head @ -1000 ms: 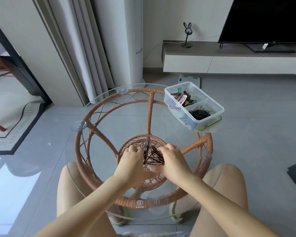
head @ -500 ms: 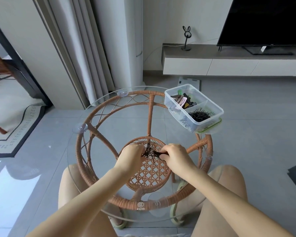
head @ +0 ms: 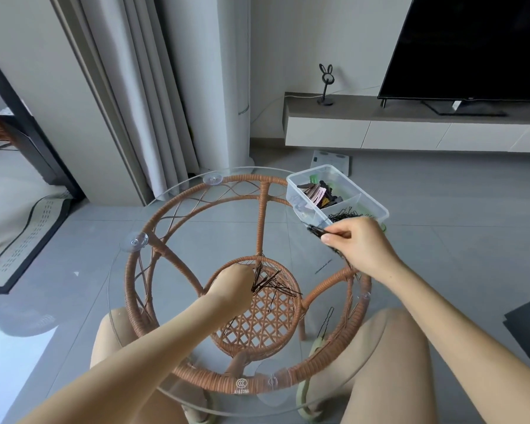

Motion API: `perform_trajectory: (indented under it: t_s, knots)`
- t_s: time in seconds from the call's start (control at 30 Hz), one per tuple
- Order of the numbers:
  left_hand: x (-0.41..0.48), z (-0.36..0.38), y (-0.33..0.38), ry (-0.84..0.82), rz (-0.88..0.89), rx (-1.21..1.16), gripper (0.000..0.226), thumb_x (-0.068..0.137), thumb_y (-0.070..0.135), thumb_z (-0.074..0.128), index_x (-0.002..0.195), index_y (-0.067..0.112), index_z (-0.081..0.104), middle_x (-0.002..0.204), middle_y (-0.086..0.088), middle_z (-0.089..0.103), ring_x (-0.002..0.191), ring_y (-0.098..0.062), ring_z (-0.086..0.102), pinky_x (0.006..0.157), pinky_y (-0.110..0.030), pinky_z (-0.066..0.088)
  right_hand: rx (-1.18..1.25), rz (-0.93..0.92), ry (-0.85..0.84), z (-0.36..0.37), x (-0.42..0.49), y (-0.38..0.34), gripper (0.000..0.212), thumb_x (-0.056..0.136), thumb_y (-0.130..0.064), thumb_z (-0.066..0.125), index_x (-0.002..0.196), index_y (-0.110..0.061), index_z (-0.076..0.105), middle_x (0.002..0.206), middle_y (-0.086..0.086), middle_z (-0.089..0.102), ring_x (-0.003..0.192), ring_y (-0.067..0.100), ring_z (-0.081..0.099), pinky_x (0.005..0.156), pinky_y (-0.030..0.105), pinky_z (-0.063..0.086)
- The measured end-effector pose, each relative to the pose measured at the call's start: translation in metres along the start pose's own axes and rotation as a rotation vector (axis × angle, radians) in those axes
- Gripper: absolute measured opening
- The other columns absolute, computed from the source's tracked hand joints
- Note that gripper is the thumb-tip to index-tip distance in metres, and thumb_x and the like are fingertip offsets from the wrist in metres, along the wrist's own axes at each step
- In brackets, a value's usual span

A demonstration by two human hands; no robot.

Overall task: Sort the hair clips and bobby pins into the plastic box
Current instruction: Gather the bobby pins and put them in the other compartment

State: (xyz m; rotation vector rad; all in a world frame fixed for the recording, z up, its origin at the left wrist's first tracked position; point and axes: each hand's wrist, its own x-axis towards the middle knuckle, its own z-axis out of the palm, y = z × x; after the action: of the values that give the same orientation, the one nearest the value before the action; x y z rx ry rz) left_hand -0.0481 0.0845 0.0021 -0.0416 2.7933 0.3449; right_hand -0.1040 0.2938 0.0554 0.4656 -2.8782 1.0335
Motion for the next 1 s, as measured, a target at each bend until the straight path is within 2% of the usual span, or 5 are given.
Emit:
perform_trajectory:
  t_s: [0.23, 0.4, 0.7, 0.83, 1.0]
  knots:
    - [0.004, -0.004, -0.009, -0.019, 0.01, -0.004, 0.013, 0.091, 0.006, 0.048, 0.096, 0.008, 0.06, 0.09, -0.002, 0.053, 0.078, -0.015, 0.047, 0.075, -0.026, 0.049, -0.068, 0.047, 0.036, -0.047, 0.048, 0.03, 0.014, 0.081, -0.009, 0.066, 0.091, -0.001, 0.072, 0.09, 0.02, 0.073, 0.087, 0.031, 0.066, 0.083, 0.039, 0.05]
    - [0.008, -0.014, -0.012, -0.007, 0.002, 0.002, 0.02, 0.093, 0.017, 0.049, 0.1, 0.003, 0.062, 0.088, -0.002, 0.052, 0.077, -0.016, 0.048, 0.063, -0.024, 0.041, -0.262, 0.034, -0.192, -0.052, 0.074, 0.05, 0.014, 0.083, -0.011, 0.064, 0.091, -0.003, 0.072, 0.095, 0.01, 0.072, 0.083, 0.022, 0.062, 0.074, 0.029, 0.043]
    - [0.018, -0.053, 0.013, 0.063, 0.062, -0.066, 0.025, 0.093, 0.022, 0.053, 0.11, 0.006, 0.062, 0.11, -0.006, 0.065, 0.091, -0.02, 0.059, 0.074, -0.021, 0.044, -0.435, -0.067, -0.412, -0.033, 0.09, 0.048, 0.015, 0.077, -0.02, 0.068, 0.089, -0.012, 0.074, 0.095, 0.003, 0.073, 0.088, 0.019, 0.064, 0.079, 0.03, 0.048]
    - [0.023, -0.073, 0.034, 0.073, 0.13, -0.092, 0.025, 0.092, 0.02, 0.054, 0.11, 0.005, 0.064, 0.114, -0.007, 0.066, 0.099, -0.022, 0.063, 0.076, -0.02, 0.043, -0.399, -0.039, -0.322, -0.044, 0.085, 0.05, 0.024, 0.078, -0.023, 0.068, 0.1, -0.014, 0.071, 0.102, 0.0, 0.07, 0.095, 0.019, 0.062, 0.089, 0.037, 0.049]
    - [0.052, -0.096, 0.083, 0.101, 0.232, -0.095, 0.026, 0.091, 0.016, 0.053, 0.093, -0.005, 0.067, 0.086, -0.012, 0.064, 0.086, -0.031, 0.064, 0.076, -0.035, 0.051, -0.324, -0.089, -0.066, -0.057, 0.069, 0.056, 0.017, 0.086, -0.015, 0.059, 0.097, -0.011, 0.071, 0.103, 0.004, 0.071, 0.094, 0.021, 0.059, 0.087, 0.031, 0.043]
